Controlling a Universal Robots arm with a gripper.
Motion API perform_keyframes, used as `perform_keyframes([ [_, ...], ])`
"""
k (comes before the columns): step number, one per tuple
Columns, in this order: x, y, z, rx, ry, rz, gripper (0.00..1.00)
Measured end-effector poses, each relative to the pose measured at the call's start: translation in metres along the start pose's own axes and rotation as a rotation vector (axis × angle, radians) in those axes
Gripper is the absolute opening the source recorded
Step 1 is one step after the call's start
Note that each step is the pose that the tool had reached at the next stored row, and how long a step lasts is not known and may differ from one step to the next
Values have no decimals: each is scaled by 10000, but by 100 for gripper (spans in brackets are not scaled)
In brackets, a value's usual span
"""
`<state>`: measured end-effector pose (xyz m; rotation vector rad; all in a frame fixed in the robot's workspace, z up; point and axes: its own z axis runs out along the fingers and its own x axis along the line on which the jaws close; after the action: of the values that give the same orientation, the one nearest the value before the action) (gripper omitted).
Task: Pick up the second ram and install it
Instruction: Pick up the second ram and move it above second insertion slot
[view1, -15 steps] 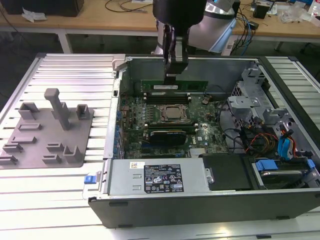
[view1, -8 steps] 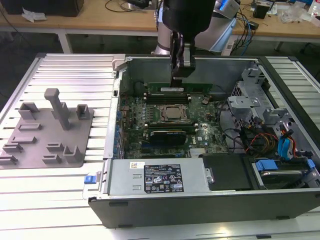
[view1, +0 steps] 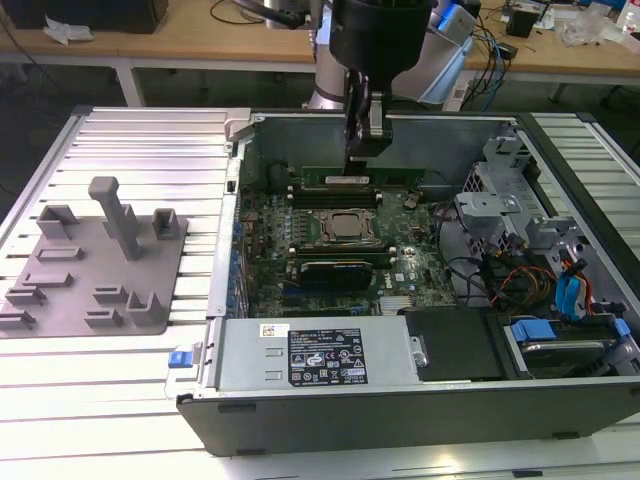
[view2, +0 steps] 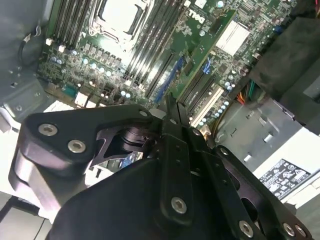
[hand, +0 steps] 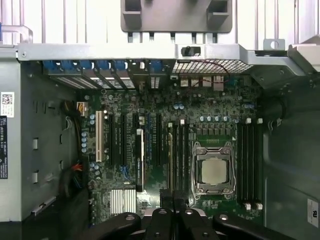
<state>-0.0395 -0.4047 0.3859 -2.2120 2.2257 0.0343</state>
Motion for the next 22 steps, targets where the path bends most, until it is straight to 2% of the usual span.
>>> perform_keyframes([
  [6,-78,-53,138,0,1,1,9],
  [9,-129,-79,239,0,-1,-1,9],
  [12,-130,-80,251,1,-2,0,9],
  [15,-128,-81,356,1,1,0,9],
  [20,-127,-82,466,2,0,0,9],
  [22,-151,-82,517,2,3,1,9],
])
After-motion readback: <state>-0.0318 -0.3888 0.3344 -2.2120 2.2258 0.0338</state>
